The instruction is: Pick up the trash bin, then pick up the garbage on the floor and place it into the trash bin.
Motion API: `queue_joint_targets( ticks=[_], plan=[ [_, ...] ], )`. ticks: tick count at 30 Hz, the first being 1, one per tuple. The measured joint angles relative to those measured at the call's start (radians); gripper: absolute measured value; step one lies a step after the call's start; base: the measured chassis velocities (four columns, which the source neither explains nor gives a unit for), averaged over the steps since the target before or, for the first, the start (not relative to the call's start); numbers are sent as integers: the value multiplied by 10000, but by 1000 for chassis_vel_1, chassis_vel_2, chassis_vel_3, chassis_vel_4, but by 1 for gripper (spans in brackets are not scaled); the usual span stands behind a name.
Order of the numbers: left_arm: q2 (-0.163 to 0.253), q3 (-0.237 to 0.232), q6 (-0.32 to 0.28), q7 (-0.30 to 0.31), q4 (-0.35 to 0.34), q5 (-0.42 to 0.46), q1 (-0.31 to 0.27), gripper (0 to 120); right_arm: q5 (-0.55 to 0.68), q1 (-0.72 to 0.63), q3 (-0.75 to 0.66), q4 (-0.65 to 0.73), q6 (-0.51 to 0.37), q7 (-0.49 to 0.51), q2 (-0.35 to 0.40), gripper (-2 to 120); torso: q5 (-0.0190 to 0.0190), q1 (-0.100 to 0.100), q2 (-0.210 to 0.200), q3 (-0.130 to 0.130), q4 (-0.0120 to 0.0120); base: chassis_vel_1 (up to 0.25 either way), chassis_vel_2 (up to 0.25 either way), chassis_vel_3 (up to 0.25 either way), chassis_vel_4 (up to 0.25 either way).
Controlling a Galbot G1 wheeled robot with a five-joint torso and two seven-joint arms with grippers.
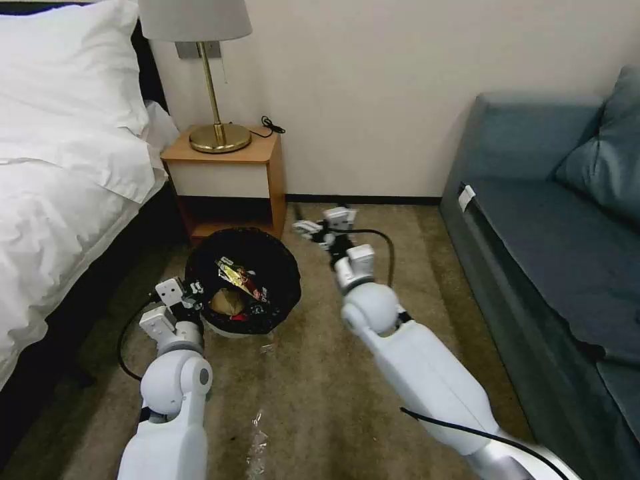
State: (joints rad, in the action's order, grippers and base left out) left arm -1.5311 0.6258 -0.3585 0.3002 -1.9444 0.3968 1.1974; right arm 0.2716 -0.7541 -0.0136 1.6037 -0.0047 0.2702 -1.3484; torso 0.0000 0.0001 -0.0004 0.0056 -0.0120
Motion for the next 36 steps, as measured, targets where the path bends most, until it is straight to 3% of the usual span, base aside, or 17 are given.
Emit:
queue_joint_targets(
  ticks=[4,7,13,14,16,18,20,22,28,29,31,36],
  plan=[
    [152,249,-14,49,400,425,-224,4,-444,-1689,-1797,764,108,-428,123,100,3,0,0,0,-2,0,0,0,0],
    [256,302,-3,19,587,522,-298,4,-465,-2300,-2375,1209,122,-514,224,100,-2,0,0,-1,-2,0,0,0,0],
    [570,418,74,-418,1365,726,-638,4,-919,-3590,-3380,1694,387,-685,118,100,-1,-1,0,-1,-1,0,0,0,0],
    [732,374,133,-685,1803,964,-824,4,-1129,-3956,-3662,1774,509,-730,-28,100,0,-1,0,-1,1,0,0,0,0],
    [773,354,143,-733,1979,1058,-919,4,-1179,-4050,-3733,1815,535,-744,-70,100,-1,0,0,-1,0,0,0,0,0],
    [804,396,342,-748,2821,1392,-1402,4,-1304,-4335,-3948,1932,619,-770,-187,100,-3,0,0,-1,-2,0,0,0,0],
    [792,455,412,-734,3073,1468,-1551,4,-1332,-4409,-4010,1960,640,-774,-206,100,-2,-1,0,0,-2,0,0,0,0],
    [750,867,778,-724,4096,1596,-2160,4,-1391,-4590,-4112,2006,710,-823,-218,100,-2,0,0,0,-3,0,0,0,0],
    [862,1304,981,-715,4836,2013,-2389,4,-1387,-4441,-3813,1871,780,-916,-242,100,-3,0,0,0,-1,0,0,0,0],
    [902,1424,1086,-685,5112,2202,-2428,4,-1380,-4264,-3600,1712,815,-964,-288,100,0,0,0,0,9,0,0,0,0],
    [902,1426,1118,-673,5208,2238,-2463,4,-1380,-4230,-3580,1677,824,-974,-307,100,1,0,-1,1,9,0,0,0,0],
    [826,1317,1463,-670,6185,2425,-2852,4,-1428,-4107,-3613,1523,908,-984,-375,100,5,-1,0,-1,-1,0,0,0,0]
  ],
)
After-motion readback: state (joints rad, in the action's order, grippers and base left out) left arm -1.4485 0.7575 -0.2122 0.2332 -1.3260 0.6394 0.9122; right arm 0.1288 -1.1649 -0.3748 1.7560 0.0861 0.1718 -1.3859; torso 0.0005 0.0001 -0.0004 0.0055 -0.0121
